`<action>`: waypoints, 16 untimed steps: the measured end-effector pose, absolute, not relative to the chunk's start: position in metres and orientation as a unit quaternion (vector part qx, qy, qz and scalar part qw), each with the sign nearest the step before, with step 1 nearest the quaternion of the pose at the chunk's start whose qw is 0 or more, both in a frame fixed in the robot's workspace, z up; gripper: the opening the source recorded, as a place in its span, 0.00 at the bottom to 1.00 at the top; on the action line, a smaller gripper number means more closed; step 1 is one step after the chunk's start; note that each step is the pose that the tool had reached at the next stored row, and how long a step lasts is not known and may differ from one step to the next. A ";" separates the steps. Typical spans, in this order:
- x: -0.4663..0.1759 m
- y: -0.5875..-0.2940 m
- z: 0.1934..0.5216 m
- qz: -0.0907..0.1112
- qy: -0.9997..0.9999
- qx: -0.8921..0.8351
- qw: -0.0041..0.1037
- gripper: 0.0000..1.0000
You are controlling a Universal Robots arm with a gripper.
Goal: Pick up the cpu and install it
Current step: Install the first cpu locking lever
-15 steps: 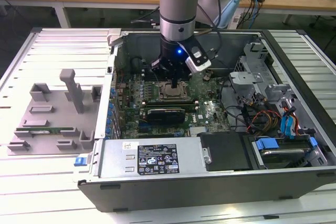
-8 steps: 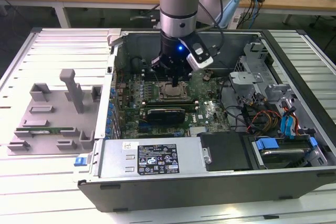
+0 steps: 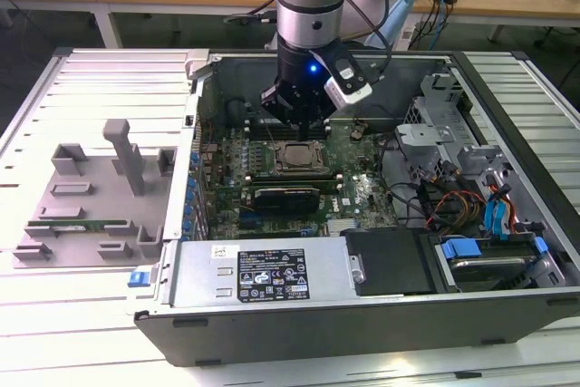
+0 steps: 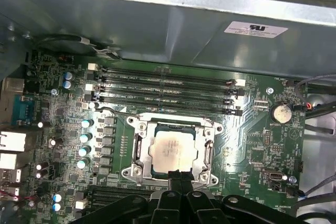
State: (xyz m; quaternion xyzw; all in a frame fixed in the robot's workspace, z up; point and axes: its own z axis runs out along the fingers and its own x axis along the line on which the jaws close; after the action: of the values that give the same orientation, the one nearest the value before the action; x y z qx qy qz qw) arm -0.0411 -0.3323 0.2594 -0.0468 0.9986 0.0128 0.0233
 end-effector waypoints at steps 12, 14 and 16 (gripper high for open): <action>-0.041 -0.332 0.263 0.012 0.999 -0.047 0.023 0.11; -0.041 -0.332 0.266 0.012 0.999 -0.047 0.023 0.11; -0.041 -0.332 0.271 0.012 0.999 -0.047 0.023 0.11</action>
State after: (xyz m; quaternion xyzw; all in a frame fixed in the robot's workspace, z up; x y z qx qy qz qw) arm -0.0411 -0.3323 0.2706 -0.0468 0.9986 0.0122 0.0233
